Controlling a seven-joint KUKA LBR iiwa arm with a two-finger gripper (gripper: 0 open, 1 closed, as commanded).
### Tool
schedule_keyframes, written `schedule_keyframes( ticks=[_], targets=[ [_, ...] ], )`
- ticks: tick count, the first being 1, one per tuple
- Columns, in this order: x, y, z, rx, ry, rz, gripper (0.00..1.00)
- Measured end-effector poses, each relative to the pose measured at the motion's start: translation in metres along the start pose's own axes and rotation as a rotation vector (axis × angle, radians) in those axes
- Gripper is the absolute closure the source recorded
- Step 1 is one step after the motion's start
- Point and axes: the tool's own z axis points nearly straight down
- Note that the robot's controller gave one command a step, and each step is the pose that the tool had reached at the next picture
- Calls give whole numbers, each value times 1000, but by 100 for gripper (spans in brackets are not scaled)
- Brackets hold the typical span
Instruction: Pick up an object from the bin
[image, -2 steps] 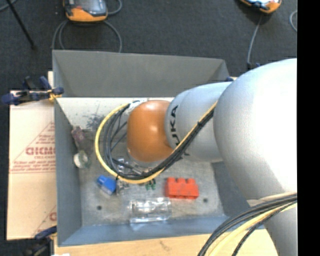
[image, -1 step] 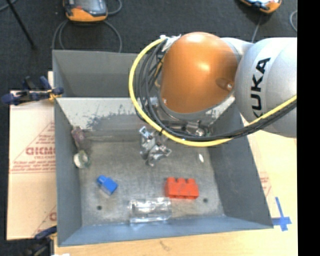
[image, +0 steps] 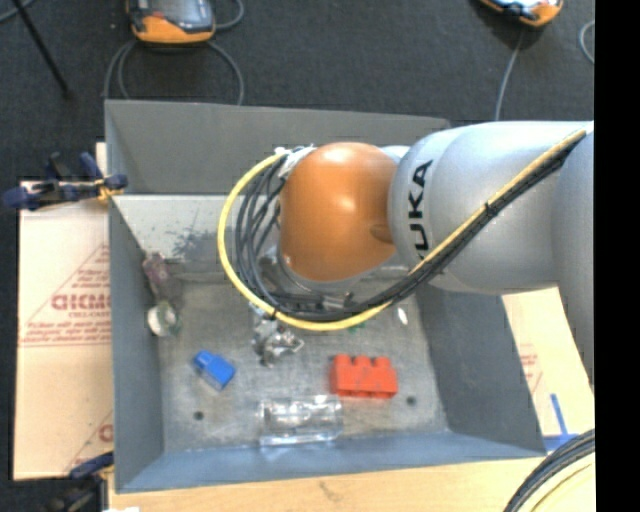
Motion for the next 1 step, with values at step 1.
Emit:
schedule_keyframes(
  ticks=[1],
  targets=[
    [-1,-1,-5,3,-7,2,0]
  ],
)
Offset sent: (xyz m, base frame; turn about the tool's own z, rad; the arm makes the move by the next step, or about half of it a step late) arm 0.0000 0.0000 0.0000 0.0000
